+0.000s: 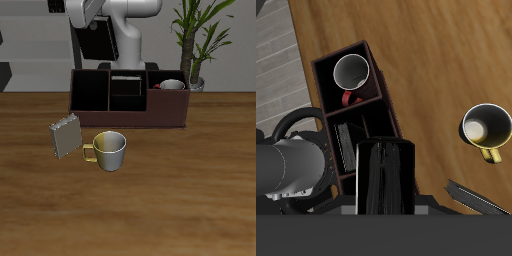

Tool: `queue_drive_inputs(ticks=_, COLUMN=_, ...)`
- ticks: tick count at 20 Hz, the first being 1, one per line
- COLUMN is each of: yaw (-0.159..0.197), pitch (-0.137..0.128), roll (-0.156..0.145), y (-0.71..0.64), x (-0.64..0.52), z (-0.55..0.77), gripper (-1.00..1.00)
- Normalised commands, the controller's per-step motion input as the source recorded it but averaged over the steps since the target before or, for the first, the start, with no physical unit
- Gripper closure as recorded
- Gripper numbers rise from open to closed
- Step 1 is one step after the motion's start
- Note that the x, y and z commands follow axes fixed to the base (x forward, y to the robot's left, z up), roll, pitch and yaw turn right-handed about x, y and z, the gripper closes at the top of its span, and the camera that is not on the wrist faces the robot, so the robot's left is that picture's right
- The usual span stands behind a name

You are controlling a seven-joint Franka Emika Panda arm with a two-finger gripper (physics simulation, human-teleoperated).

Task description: Place the red mug into the back desk caddy's right compartment and place the left black book into the back desk caddy's back compartment and place the right black book into the back desk caddy's front compartment

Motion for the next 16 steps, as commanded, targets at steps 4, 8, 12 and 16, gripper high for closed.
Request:
queue_drive_inputs(ticks=4, yaw=0.131, pitch=-0.03, roll=-0.004, y=0.04, x=0.06, z=-0.15, gripper=1.0)
queue_drive_inputs(ticks=8, yaw=0.318, pitch=-0.047, roll=0.063, y=0.22, x=0.05, z=-0.31, gripper=1.0)
queue_drive_inputs(ticks=12, yaw=0.217, pitch=-0.062, roll=0.028, y=0.1, x=0.07, z=-0.14, gripper=1.0)
queue_drive_inputs(ticks=16, yaw=0.007, pitch=0.041, roll=-0.003, y=0.0, x=0.03, z=-0.1, gripper=1.0)
